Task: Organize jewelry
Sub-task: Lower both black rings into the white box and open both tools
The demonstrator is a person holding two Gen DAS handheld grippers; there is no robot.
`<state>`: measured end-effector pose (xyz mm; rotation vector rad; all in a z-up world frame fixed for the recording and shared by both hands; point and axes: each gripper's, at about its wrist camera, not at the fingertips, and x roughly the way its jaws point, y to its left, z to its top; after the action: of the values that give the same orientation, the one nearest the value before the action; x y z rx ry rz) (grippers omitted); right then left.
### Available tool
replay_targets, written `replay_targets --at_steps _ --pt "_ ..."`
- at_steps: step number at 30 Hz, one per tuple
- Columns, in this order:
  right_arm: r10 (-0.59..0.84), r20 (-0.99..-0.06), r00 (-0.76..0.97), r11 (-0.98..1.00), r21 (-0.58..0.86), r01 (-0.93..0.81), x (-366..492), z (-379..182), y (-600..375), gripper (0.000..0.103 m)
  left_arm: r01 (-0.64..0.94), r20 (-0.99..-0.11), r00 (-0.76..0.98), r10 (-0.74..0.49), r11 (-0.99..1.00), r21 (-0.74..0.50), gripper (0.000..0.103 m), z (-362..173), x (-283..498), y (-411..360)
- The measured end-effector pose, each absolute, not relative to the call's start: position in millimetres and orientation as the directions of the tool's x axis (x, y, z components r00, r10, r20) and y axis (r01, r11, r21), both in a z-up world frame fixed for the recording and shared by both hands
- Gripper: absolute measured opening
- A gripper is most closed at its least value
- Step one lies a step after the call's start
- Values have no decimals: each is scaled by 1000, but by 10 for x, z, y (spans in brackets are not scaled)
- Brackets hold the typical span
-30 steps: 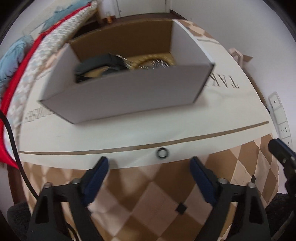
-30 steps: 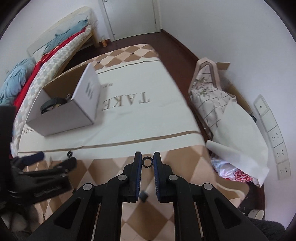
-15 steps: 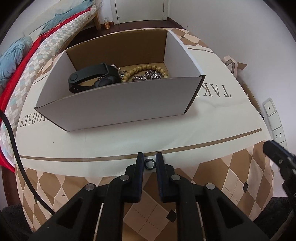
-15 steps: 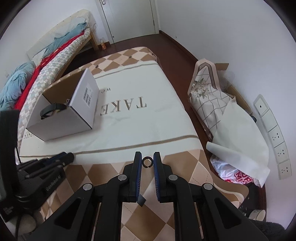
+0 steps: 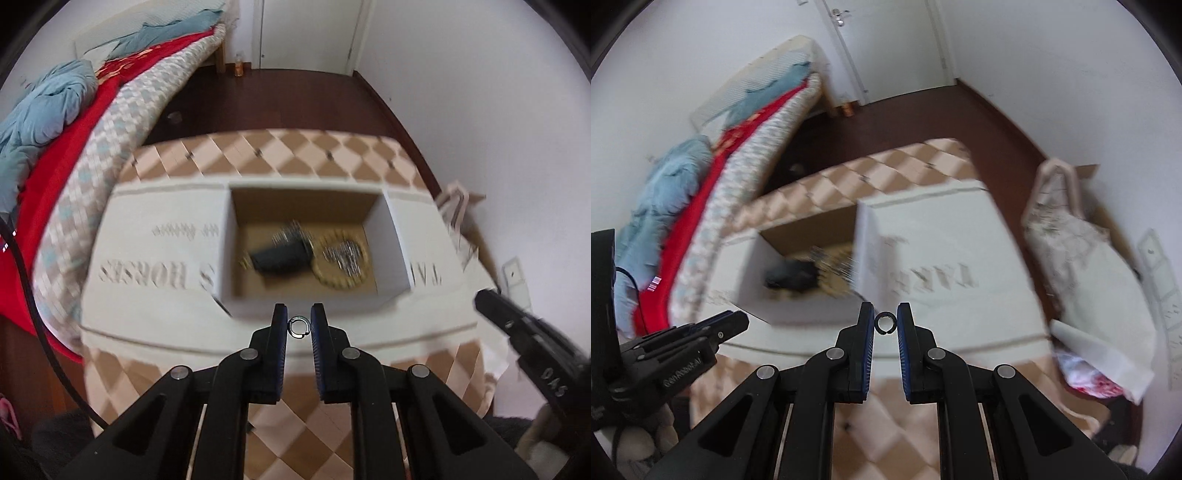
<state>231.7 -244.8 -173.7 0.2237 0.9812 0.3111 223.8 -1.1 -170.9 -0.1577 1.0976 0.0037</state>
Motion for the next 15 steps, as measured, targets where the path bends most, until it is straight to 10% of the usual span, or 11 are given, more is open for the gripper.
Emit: replay_targets --at_steps 15 --pt "455 -823 341 890 413 -194 3334 -1898 -1887 13 -53 -924 361 -126 986 -156 10 -1767 3272 480"
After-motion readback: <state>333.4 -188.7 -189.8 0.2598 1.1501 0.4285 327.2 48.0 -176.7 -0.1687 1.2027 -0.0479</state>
